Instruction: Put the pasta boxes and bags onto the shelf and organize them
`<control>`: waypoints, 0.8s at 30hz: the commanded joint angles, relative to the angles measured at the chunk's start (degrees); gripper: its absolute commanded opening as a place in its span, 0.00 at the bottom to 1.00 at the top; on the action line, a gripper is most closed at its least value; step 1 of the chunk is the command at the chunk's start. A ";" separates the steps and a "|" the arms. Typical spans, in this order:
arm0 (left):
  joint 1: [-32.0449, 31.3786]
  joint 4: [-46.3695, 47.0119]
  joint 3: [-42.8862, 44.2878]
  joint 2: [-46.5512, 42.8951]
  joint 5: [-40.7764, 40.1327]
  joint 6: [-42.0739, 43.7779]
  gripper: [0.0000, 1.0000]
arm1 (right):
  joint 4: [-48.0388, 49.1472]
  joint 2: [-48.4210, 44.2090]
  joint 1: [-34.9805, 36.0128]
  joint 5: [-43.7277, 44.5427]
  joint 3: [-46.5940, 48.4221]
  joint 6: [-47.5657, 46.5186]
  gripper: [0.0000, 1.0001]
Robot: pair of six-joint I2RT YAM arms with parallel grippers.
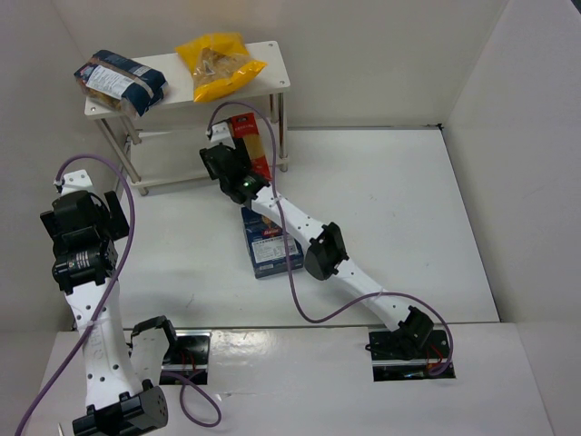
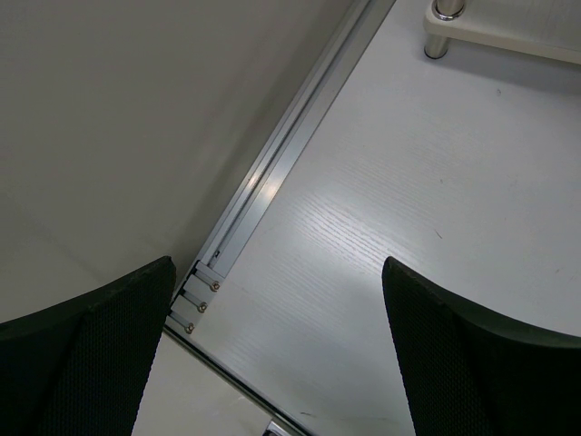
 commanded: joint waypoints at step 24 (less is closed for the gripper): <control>0.35 2.10 -0.11 -2.30 0.68 -0.99 1.00 | -15.29 -16.41 7.50 5.28 -0.20 11.71 1.00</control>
